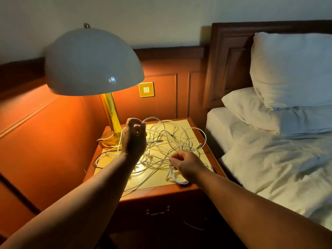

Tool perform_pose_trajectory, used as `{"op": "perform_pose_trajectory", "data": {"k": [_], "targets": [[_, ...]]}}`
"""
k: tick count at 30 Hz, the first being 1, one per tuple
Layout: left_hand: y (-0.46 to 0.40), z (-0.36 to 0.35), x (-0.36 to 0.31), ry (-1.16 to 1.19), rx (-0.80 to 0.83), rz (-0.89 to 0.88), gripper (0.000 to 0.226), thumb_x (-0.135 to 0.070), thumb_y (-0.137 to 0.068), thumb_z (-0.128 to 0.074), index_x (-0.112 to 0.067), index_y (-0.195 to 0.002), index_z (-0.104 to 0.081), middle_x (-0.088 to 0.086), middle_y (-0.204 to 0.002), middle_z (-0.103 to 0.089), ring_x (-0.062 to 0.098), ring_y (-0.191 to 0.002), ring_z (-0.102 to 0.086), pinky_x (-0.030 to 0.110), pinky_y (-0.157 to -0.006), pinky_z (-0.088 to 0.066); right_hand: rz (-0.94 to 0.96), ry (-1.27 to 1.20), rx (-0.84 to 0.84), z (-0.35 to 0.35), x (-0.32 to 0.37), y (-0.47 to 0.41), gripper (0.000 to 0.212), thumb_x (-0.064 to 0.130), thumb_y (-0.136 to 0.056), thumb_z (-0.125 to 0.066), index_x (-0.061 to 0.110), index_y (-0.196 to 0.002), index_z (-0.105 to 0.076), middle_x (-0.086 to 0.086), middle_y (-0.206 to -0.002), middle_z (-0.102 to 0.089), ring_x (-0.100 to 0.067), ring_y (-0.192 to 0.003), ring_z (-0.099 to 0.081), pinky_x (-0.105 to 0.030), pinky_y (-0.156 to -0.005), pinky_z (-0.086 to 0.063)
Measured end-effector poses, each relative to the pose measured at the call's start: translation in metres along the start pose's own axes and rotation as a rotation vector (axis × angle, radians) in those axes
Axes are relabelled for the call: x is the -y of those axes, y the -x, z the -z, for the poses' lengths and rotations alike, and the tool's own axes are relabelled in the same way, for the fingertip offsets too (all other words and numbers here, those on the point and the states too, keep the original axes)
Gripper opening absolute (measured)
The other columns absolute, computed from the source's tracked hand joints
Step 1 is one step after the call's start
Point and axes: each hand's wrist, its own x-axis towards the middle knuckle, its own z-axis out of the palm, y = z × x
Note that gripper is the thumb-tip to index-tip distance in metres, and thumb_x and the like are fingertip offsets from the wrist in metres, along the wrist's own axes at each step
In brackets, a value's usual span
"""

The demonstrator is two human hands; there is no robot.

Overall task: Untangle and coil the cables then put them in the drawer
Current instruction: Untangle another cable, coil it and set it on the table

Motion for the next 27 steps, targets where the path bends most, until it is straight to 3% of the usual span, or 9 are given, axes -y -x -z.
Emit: {"op": "perform_pose_trajectory", "data": {"k": [6,8,11,13,16,18,21,24,27], "targets": [[0.049,0.001,-0.036,0.236,0.340,0.034,0.009,-0.017,-0.092,-0.066,-0.017,-0.094,-0.057,0.001,-0.068,-0.065,0.008,-0.054,-0.055,0.023,-0.048,-0.043,-0.213,-0.523,0.026,0.010,0.022,0.001,0.048,0.056,-0.100,-0.036,0.015,-0.110,-0.059,-0.007,-0.112,-0.066,-0.025,-0.107,-0.059,-0.039,-0.090,-0.049],[0.067,-0.001,-0.036,0.147,0.469,-0.051,0.015,-0.016,-0.089,-0.069,-0.023,-0.090,-0.056,0.001,-0.073,-0.067,0.005,-0.055,-0.059,0.022,-0.048,-0.048,-0.262,-0.532,0.025,0.012,0.027,0.002,0.049,0.059,-0.098,-0.039,0.016,-0.106,-0.061,-0.009,-0.112,-0.066,-0.026,-0.107,-0.059,-0.040,-0.087,-0.050],[0.084,0.000,-0.031,0.054,0.586,-0.078,0.018,-0.023,-0.085,-0.074,-0.028,-0.089,-0.057,0.000,-0.079,-0.068,0.008,-0.063,-0.065,0.025,-0.054,-0.055,-0.209,-0.373,-0.060,0.011,0.028,0.006,0.029,0.039,-0.100,-0.050,0.014,-0.100,-0.064,-0.015,-0.110,-0.066,-0.028,-0.102,-0.063,-0.046,-0.093,-0.055],[0.087,0.002,-0.030,0.150,0.582,-0.022,0.013,-0.021,-0.084,-0.074,-0.020,-0.087,-0.062,0.001,-0.077,-0.068,0.011,-0.063,-0.064,0.022,-0.055,-0.052,-0.155,-0.299,-0.092,0.011,0.026,0.010,0.016,0.027,-0.101,-0.050,0.017,-0.098,-0.062,-0.009,-0.104,-0.067,-0.020,-0.096,-0.065,-0.040,-0.090,-0.057],[0.073,0.000,-0.024,0.272,0.399,0.112,0.012,-0.010,-0.088,-0.070,-0.014,-0.094,-0.061,0.007,-0.075,-0.064,0.017,-0.065,-0.061,0.024,-0.055,-0.050,-0.074,-0.242,-0.096,0.009,0.026,0.018,0.015,0.023,-0.102,-0.048,0.016,-0.105,-0.061,-0.004,-0.101,-0.067,-0.015,-0.093,-0.063,-0.027,-0.076,-0.052],[0.059,-0.004,-0.018,0.160,0.328,0.126,0.028,-0.008,-0.087,-0.070,-0.020,-0.108,-0.056,0.007,-0.082,-0.065,0.021,-0.071,-0.065,0.030,-0.059,-0.054,0.001,-0.197,-0.097,0.006,0.029,0.023,0.012,0.022,-0.101,-0.049,0.017,-0.101,-0.060,-0.006,-0.100,-0.066,-0.017,-0.094,-0.062,-0.025,-0.076,-0.051],[0.045,-0.013,-0.015,-0.039,0.435,0.041,0.045,-0.008,-0.085,-0.073,-0.026,-0.121,-0.051,-0.002,-0.089,-0.063,0.018,-0.076,-0.067,0.029,-0.064,-0.058,0.130,-0.120,-0.061,0.003,0.032,0.029,0.012,0.021,-0.100,-0.051,0.015,-0.099,-0.061,-0.008,-0.095,-0.064,-0.017,-0.090,-0.061,-0.025,-0.079,-0.051],[0.034,-0.023,-0.010,-0.133,0.478,0.029,0.033,-0.009,-0.084,-0.073,-0.027,-0.107,-0.058,-0.002,-0.091,-0.064,0.020,-0.081,-0.067,0.042,-0.077,-0.060,0.280,-0.010,-0.045,0.000,0.036,0.033,0.012,0.020,-0.098,-0.053,0.013,-0.101,-0.062,-0.003,-0.099,-0.064,-0.009,-0.091,-0.060,-0.009,-0.073,-0.046],[0.025,-0.026,0.000,-0.091,0.474,0.124,0.018,-0.013,-0.084,-0.068,-0.030,-0.084,-0.060,0.003,-0.089,-0.068,0.026,-0.085,-0.067,0.051,-0.081,-0.057,0.384,0.064,-0.072,-0.005,0.043,0.036,0.011,0.027,-0.093,-0.054,0.019,-0.091,-0.061,0.001,-0.126,-0.054,-0.008,-0.110,-0.052,-0.001,-0.079,-0.038]]}}
